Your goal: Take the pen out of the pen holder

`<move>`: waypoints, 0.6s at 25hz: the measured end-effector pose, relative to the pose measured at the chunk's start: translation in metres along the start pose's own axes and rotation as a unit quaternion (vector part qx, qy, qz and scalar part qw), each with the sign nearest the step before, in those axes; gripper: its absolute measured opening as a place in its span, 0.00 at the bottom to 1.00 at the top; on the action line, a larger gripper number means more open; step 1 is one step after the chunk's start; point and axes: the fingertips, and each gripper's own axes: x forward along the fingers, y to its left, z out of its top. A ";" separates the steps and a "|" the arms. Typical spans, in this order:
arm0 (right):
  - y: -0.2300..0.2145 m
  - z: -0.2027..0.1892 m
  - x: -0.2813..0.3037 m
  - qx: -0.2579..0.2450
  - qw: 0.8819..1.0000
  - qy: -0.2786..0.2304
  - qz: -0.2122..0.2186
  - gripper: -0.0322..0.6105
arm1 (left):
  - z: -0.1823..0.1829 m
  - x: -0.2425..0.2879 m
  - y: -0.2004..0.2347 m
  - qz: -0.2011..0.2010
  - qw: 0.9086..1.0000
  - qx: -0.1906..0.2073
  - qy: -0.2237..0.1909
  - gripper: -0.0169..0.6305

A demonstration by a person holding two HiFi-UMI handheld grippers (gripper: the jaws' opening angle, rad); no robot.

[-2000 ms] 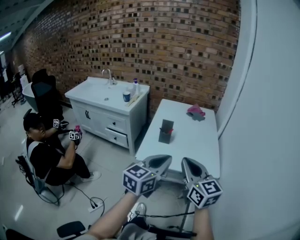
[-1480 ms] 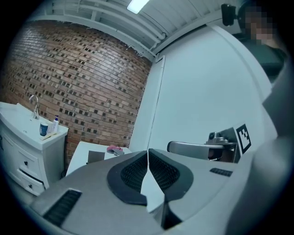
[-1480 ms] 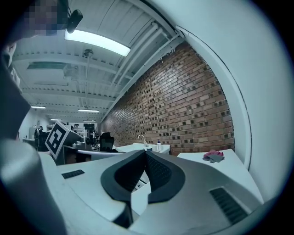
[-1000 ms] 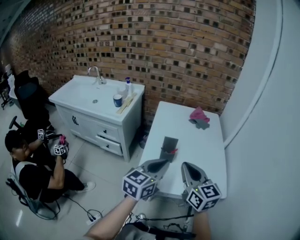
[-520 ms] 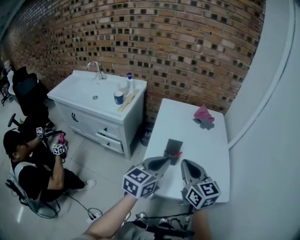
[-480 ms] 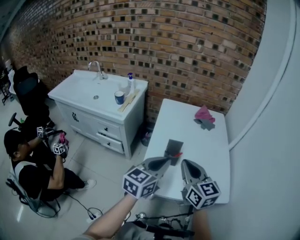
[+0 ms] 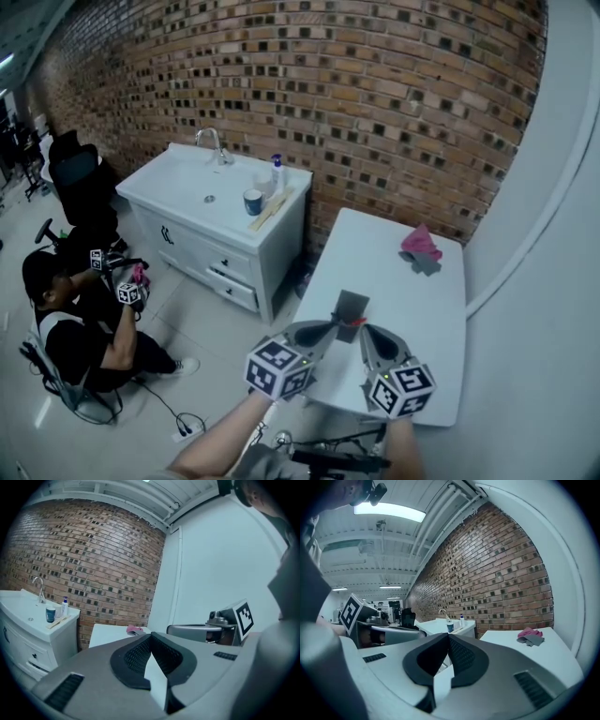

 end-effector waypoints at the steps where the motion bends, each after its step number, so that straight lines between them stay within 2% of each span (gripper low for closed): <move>1: -0.001 -0.002 0.000 0.001 1.000 0.002 0.003 0.05 | -0.002 0.002 0.000 0.002 1.000 0.000 0.002 0.03; 15: -0.010 -0.006 0.013 0.000 1.000 0.017 0.000 0.05 | -0.011 0.013 0.010 0.010 1.000 0.002 0.018 0.03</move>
